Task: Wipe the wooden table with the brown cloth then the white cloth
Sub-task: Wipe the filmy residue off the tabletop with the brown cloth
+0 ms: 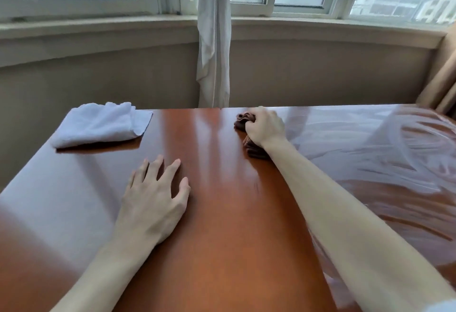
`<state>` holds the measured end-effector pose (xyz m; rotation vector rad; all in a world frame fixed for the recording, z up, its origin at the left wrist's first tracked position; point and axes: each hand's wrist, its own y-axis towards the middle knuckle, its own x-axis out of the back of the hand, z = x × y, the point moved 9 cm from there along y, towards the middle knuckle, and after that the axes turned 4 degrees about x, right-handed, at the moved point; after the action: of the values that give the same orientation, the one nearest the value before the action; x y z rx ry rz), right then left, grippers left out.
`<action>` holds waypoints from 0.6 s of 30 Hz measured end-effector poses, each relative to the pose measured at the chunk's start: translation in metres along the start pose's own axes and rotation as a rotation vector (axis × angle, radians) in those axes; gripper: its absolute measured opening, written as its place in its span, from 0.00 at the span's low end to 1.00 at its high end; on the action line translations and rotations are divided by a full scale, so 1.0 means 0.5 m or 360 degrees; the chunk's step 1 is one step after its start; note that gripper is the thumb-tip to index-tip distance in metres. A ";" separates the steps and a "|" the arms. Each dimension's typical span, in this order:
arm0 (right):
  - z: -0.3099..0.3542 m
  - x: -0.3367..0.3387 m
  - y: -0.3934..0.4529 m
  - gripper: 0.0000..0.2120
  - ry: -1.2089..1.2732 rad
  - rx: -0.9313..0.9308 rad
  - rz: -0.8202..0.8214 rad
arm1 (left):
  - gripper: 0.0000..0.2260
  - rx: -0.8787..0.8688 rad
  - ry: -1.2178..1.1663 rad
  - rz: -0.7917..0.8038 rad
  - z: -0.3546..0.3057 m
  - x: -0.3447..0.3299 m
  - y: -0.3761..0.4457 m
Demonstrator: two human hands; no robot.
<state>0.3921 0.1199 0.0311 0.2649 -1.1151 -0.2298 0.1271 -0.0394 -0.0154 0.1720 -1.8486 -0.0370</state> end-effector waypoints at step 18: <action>0.091 0.084 -0.327 0.12 0.0068 0.0311 0.0101 | 0.25 0.0025 -0.0015 0.0074 0.000 0.000 -0.004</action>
<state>0.3606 -0.0518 0.0327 0.4057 -1.1028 -0.0579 0.1276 -0.0412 -0.0157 0.1398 -1.8618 0.0087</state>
